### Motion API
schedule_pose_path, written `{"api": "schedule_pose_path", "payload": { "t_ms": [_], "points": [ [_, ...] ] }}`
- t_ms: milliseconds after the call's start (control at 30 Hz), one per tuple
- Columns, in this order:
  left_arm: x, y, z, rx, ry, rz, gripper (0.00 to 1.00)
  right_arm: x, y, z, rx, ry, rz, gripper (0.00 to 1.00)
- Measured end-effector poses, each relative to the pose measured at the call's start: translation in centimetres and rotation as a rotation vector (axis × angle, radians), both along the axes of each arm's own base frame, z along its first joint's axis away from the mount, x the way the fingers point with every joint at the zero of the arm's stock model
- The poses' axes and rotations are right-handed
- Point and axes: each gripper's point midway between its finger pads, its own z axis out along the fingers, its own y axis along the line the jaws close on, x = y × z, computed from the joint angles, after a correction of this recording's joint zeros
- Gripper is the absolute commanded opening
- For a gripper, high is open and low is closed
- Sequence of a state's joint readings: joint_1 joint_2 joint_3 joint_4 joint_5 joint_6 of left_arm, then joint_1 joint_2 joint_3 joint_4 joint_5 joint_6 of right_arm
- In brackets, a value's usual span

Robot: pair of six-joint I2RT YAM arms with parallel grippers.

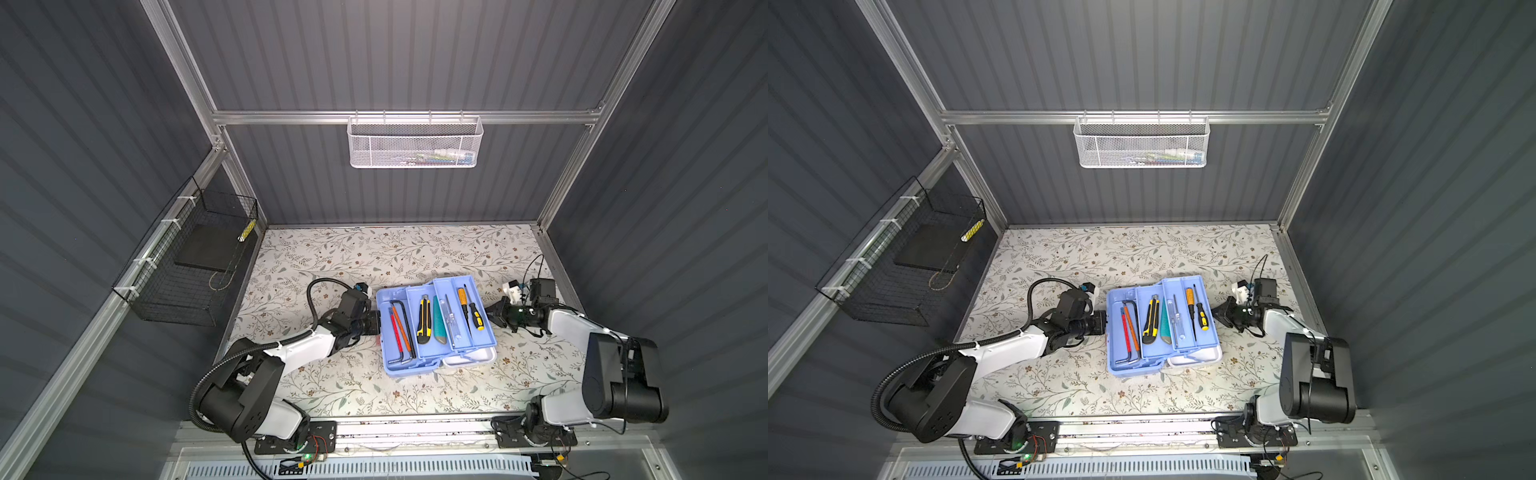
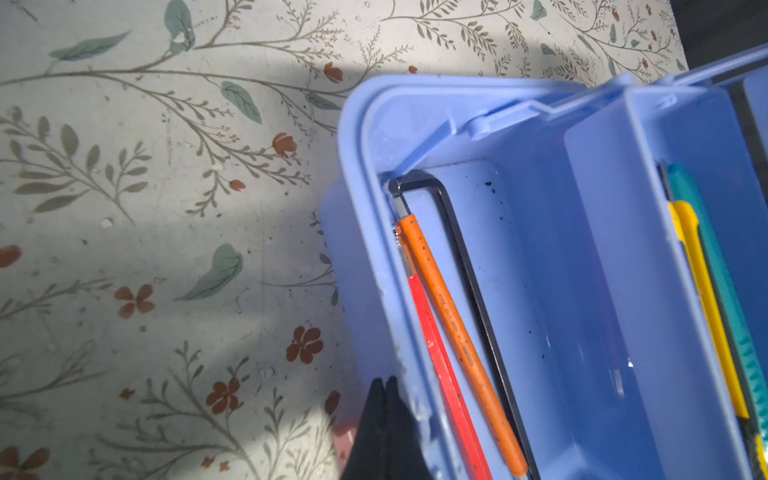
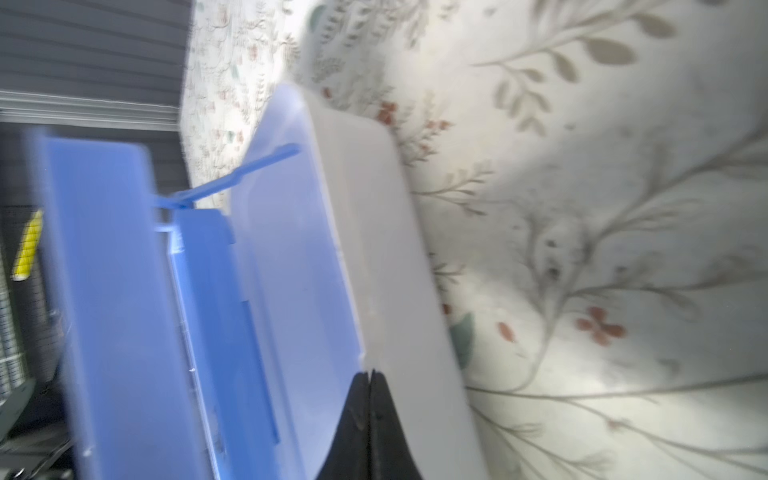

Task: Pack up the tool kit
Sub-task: 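Close the right gripper on the white lid edge while the left steadies the tray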

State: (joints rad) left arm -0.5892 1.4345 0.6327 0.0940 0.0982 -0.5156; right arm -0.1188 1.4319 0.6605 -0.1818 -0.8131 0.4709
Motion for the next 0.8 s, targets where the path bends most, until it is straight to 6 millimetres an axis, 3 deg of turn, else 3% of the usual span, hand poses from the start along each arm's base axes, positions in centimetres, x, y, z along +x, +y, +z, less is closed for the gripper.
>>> {"api": "schedule_pose_path", "payload": {
  "t_ms": [167,467,600,800],
  "points": [
    [0.1,-0.2,1.0,-0.012,-0.028,-0.013,0.00,-0.5,0.6,1.3,0.005,-0.018,0.019,0.07],
    [0.2,0.0,1.7,-0.005,-0.055,-0.005,0.00,-0.1,-3.4,0.9,-0.201,-0.010,-0.145,0.07],
    [0.3,0.1,1.8,-0.005,-0.061,-0.002,0.00,-0.1,-4.3,-0.7,-0.242,0.036,-0.173,0.10],
    [-0.2,0.3,1.4,-0.002,-0.055,-0.004,0.00,-0.8,-3.8,-3.8,-0.209,0.148,-0.145,0.11]
  ]
}}
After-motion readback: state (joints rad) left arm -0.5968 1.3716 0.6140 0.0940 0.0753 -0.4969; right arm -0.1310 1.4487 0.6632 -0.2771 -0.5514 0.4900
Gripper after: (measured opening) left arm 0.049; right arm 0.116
